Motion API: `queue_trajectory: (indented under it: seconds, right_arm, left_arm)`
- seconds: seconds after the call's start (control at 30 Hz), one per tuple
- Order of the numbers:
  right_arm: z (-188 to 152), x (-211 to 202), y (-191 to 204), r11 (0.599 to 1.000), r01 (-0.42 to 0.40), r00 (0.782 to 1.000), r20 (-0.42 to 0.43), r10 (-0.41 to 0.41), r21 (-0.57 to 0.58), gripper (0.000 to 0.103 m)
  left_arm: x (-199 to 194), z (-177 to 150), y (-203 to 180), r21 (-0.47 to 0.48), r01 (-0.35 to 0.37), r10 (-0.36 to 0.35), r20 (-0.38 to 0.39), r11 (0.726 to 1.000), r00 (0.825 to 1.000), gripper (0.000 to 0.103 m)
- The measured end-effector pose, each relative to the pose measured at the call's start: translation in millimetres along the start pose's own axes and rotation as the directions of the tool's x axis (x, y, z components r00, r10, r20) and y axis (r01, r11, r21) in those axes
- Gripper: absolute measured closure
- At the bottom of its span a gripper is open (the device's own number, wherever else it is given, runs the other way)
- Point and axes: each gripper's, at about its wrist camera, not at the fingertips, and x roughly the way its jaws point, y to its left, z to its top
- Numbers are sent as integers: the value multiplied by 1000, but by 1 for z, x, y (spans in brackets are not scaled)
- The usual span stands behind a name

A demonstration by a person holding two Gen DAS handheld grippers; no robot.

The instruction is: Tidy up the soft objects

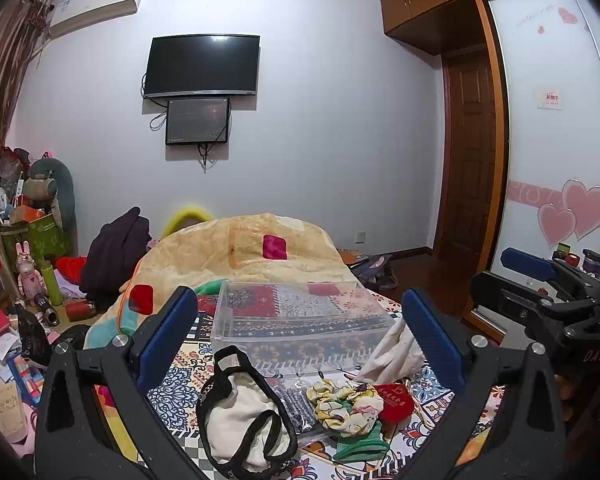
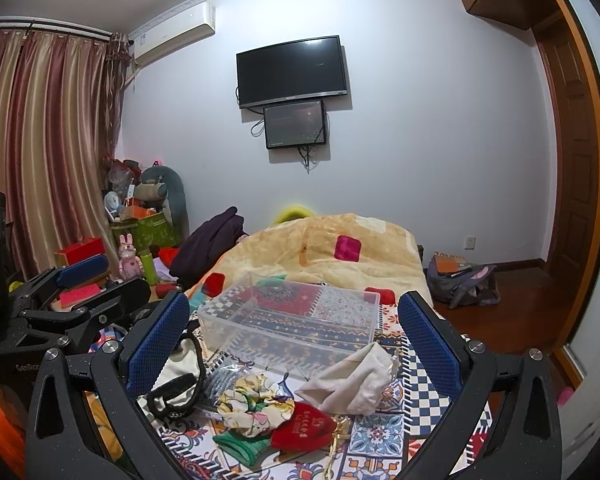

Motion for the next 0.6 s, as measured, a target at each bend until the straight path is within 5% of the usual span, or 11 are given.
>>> queue_trajectory:
  seconds: [0.6]
  right_arm:
    - [1, 6, 1, 1000, 11, 999, -38, -11, 14, 0]
  left_arm:
    - [11, -2, 7, -21, 15, -16, -68, 1000, 998, 0]
